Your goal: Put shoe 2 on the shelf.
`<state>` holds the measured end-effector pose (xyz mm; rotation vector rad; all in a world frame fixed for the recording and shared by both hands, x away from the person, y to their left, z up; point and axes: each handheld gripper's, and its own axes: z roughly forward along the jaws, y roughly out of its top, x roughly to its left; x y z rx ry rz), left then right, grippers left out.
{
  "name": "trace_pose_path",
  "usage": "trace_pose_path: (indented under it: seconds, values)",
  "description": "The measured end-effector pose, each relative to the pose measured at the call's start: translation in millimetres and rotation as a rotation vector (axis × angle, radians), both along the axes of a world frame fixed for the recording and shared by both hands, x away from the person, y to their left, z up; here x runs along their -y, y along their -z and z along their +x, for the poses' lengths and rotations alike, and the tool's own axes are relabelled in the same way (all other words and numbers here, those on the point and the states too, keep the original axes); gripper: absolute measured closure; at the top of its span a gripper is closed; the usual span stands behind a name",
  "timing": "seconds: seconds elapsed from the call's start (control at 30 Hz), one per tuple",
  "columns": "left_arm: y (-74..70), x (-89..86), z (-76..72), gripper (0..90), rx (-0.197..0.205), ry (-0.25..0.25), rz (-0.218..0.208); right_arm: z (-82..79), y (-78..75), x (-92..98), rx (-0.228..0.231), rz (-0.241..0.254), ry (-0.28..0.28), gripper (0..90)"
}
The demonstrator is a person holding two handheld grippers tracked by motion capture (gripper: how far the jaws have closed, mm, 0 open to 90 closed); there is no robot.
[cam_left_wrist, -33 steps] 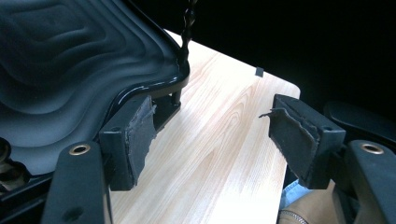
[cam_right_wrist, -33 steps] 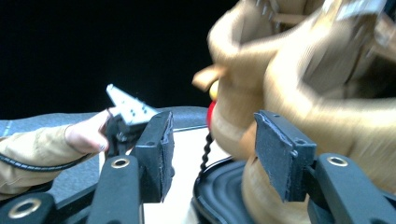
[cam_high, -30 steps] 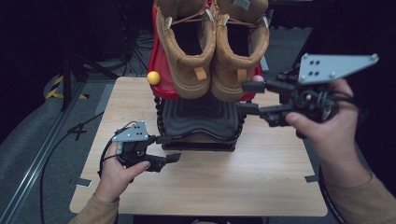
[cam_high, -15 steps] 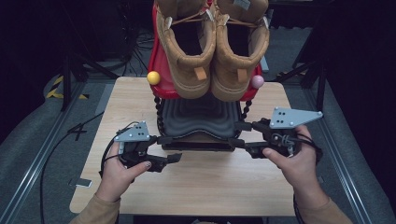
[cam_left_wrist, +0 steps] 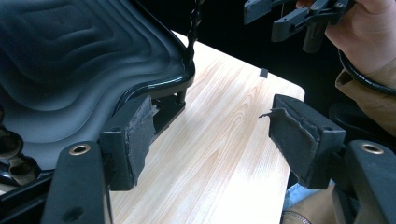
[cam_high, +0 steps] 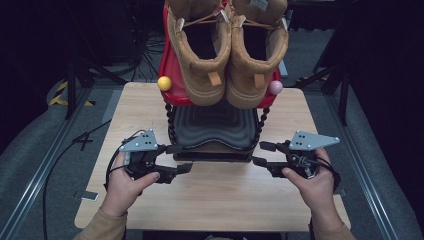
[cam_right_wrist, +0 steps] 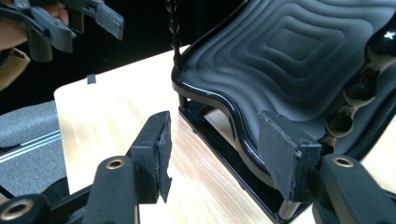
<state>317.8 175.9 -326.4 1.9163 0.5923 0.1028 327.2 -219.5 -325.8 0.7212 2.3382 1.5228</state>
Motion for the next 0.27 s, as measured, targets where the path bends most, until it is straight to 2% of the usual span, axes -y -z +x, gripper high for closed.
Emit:
trace_pose_path:
  seconds: [0.1,0.27]
  values:
    - [0.2,-0.5,-0.5,31.5,-0.002,-0.011,-0.007,1.7,3.0,0.4,-0.01,-0.005,-0.001,45.2]
    - [0.2,-2.9,-1.3,31.4,-0.001,-0.014,0.007,3.8,6.4,-0.2,-0.018,-0.02,0.002,41.2]
